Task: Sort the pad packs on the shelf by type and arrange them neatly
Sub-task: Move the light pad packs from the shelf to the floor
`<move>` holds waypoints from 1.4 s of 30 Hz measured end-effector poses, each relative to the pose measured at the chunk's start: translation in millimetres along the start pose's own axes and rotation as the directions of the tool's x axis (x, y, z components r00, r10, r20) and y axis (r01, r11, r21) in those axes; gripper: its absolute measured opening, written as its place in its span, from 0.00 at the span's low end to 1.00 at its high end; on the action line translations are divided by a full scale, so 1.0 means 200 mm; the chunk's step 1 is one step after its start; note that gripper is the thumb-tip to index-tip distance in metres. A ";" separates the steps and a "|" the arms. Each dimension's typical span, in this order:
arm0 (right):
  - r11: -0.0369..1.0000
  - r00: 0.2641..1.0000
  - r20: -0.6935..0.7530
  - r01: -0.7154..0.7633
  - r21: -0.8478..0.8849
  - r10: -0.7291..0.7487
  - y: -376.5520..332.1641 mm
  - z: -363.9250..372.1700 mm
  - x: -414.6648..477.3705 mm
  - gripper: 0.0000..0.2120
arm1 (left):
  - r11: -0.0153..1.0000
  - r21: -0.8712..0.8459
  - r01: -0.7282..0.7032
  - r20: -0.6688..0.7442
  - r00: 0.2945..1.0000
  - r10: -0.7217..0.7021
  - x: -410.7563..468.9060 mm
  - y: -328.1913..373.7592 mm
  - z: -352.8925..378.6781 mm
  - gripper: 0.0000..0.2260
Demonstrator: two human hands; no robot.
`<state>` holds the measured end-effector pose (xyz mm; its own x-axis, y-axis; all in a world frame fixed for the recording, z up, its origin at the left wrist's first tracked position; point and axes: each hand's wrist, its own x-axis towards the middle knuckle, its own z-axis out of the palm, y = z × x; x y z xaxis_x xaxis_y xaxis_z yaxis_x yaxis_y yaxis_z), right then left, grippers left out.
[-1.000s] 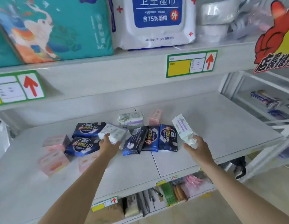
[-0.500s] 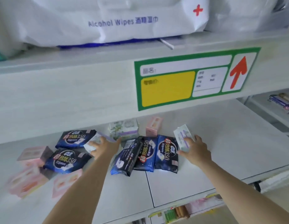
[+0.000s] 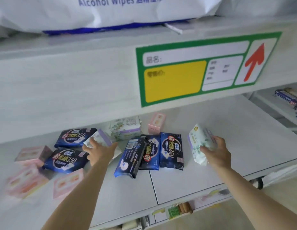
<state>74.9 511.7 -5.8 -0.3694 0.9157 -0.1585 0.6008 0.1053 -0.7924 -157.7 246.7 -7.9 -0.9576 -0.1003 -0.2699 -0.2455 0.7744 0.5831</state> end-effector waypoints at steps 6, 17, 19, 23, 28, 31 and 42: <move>0.925 0.995 0.034 -0.096 0.369 0.090 -0.04 -0.07 -0.16 0.24 | 0.954 -0.282 -0.106 -0.050 0.994 0.096 -0.10 -0.13 -0.16 0.34; 0.795 0.970 0.240 -0.119 0.595 -0.035 -0.07 -0.24 -0.74 0.15 | 0.238 -0.808 0.539 0.559 0.573 0.600 -0.56 -0.33 -0.55 0.16; 0.776 0.961 0.272 -0.133 0.616 -0.051 -0.04 -0.28 -0.85 0.15 | 0.238 -0.811 0.535 0.543 0.534 0.649 -0.66 -0.39 -0.61 0.25; 0.727 0.944 0.321 -0.165 0.666 -0.080 0.01 -0.38 -1.09 0.17 | 0.251 -0.827 0.503 0.524 0.525 0.671 -0.87 -0.59 -0.65 0.29; 0.683 0.926 0.354 -0.175 0.709 -0.131 0.10 -0.49 -1.40 0.15 | 0.201 -0.808 0.555 0.510 0.485 0.711 -1.18 -0.81 -0.80 0.31; 0.653 0.902 0.400 -0.207 0.729 -0.162 0.16 -0.53 -1.58 0.13 | 0.149 -0.901 0.408 0.387 0.597 0.703 -1.38 -0.97 -0.90 0.28; 0.630 0.798 0.568 -0.339 0.699 -0.201 0.25 -0.45 -2.14 0.30 | 0.209 -0.903 0.376 0.427 0.732 0.531 -1.84 -1.48 -1.28 0.15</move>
<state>326.6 159.9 76.3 -0.8182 0.4892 -0.3022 0.0084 -0.5153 -0.8570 229.0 -105.2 115.6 -0.7667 0.6049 -0.2153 -0.5469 -0.4397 0.7124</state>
